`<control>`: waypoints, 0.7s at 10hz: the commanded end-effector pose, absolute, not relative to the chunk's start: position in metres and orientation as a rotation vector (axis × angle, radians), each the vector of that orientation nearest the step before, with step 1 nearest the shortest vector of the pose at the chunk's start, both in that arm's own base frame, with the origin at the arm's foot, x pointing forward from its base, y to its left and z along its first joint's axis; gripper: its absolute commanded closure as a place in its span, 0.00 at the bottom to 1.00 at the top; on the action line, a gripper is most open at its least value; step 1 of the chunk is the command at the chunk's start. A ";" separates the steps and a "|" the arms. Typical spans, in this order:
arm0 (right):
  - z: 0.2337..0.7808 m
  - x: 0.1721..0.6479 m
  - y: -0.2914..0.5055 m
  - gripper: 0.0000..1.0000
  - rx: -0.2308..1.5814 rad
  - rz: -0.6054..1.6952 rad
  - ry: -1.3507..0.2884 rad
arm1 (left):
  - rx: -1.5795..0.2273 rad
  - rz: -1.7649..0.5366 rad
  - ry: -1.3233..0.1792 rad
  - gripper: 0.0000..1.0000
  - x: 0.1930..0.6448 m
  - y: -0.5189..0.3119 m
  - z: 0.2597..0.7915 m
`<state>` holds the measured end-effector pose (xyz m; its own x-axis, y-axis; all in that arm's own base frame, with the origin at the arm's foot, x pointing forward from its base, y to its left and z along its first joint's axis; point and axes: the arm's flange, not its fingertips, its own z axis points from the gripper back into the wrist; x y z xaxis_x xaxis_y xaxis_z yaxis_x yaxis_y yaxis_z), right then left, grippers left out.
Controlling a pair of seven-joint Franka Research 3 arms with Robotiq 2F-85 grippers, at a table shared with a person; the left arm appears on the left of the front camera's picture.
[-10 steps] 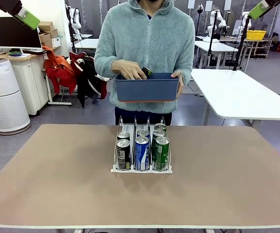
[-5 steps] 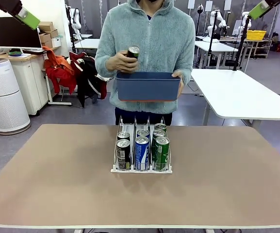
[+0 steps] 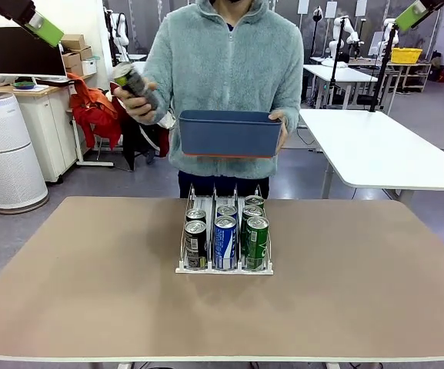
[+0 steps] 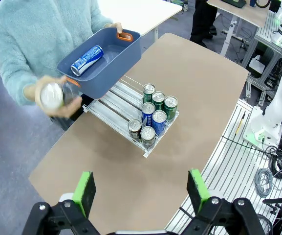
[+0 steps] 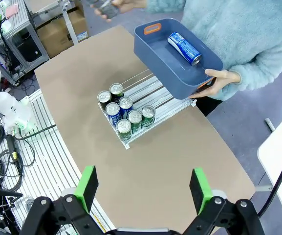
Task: Fill the beverage cans into the dispenser.
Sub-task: Pick up the Pepsi coke handed by the human.
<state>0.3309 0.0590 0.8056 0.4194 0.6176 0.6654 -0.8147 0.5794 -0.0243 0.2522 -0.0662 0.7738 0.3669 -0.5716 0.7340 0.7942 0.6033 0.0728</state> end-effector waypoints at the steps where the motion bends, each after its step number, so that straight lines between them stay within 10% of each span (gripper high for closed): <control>1: 0.801 0.328 0.060 0.00 0.325 0.908 -0.678 | -0.312 -0.905 -0.800 0.00 0.252 -0.066 0.771; 7: 0.801 0.328 0.060 0.00 0.325 0.908 -0.678 | -0.312 -0.905 -0.800 0.00 0.252 -0.066 0.771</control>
